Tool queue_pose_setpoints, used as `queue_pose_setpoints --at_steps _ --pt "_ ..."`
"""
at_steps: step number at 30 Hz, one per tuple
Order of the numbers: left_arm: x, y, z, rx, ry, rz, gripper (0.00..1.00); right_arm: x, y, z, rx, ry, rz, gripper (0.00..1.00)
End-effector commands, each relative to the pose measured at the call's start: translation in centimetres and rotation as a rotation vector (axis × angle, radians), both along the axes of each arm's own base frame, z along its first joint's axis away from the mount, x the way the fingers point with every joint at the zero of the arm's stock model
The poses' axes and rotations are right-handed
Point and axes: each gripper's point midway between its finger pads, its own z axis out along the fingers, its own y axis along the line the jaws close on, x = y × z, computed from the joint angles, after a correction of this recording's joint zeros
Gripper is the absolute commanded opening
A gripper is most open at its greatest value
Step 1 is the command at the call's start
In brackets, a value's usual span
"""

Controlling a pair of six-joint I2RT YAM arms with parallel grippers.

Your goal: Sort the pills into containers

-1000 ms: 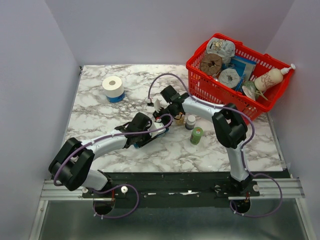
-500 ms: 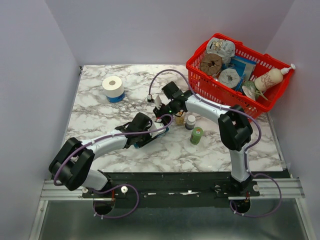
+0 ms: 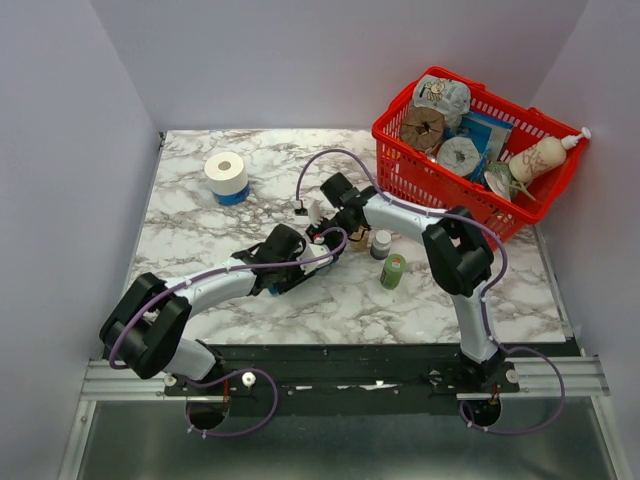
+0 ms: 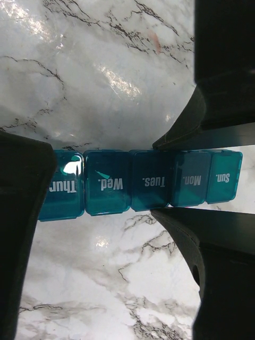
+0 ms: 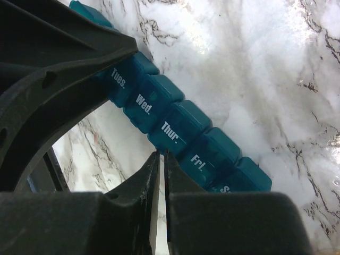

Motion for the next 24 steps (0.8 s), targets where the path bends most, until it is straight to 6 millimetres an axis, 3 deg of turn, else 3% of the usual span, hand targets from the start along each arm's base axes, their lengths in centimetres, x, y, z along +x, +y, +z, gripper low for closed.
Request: queue_pose_setpoints --at_steps 1,6,8,11,12,14,15,17,18,24 --pt "-0.8 0.6 -1.0 0.040 0.051 0.011 0.00 -0.1 -0.5 0.1 -0.011 -0.002 0.024 0.16" --pt "-0.7 0.7 -0.8 0.042 0.040 0.016 0.00 0.3 0.2 8.0 0.184 -0.065 0.077 0.17" --pt "-0.7 0.8 -0.8 0.039 0.035 0.023 0.00 1.1 -0.1 9.9 0.207 -0.113 0.074 0.18" --pt "-0.4 0.6 -0.4 0.025 0.018 0.035 0.18 2.7 -1.6 12.0 0.213 -0.187 0.048 0.20" --pt "-0.2 0.6 -0.2 0.022 0.009 0.042 0.41 3.4 -2.4 12.3 0.208 -0.198 0.029 0.20" --pt "0.1 0.5 0.2 0.007 -0.011 0.050 0.55 4.1 -3.4 13.7 0.207 -0.258 0.020 0.21" --pt "0.1 0.5 0.3 0.002 -0.015 0.052 0.72 4.7 -4.1 14.2 0.206 -0.282 0.008 0.21" --pt "0.3 0.3 1.0 -0.020 -0.034 0.058 0.86 5.1 -5.2 16.3 0.215 -0.359 0.003 0.23" --pt "0.3 0.2 1.2 -0.031 -0.039 0.057 0.99 5.4 -5.8 17.0 0.217 -0.385 -0.006 0.24" --pt "1.1 -0.9 5.7 -0.171 -0.130 0.088 0.99 5.6 -8.7 23.4 0.265 -0.567 -0.043 0.37"
